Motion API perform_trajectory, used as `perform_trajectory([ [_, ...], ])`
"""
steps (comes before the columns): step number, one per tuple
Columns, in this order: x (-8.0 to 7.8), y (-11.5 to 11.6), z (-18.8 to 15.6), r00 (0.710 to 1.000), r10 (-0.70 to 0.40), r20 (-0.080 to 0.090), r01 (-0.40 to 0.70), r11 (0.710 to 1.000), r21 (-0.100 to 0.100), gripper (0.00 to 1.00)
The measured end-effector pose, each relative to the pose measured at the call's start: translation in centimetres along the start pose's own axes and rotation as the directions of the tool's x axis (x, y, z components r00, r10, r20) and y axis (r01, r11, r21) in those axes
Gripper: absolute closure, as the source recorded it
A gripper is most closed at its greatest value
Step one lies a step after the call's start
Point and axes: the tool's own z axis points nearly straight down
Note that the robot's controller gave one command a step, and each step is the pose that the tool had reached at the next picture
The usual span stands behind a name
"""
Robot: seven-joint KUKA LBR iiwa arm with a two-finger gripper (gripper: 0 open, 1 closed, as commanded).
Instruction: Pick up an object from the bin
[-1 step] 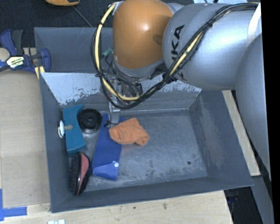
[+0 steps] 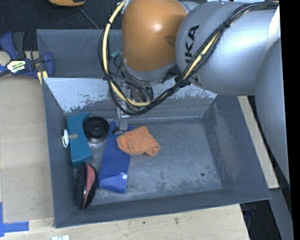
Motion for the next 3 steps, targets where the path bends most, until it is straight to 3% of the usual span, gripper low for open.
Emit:
perform_trajectory([
  [1, 2.1, -4.7, 3.9, 0.997, -0.077, 0.003, 0.077, 0.997, 0.0, 0.0],
  [2, 2.4, -6.7, 6.8, 1.0, -0.001, -0.002, 0.001, 1.0, 0.003, 0.0],
  [3, 2.6, -6.1, 10.6, 0.998, 0.063, -0.001, -0.063, 0.998, 0.001, 1.0],
])
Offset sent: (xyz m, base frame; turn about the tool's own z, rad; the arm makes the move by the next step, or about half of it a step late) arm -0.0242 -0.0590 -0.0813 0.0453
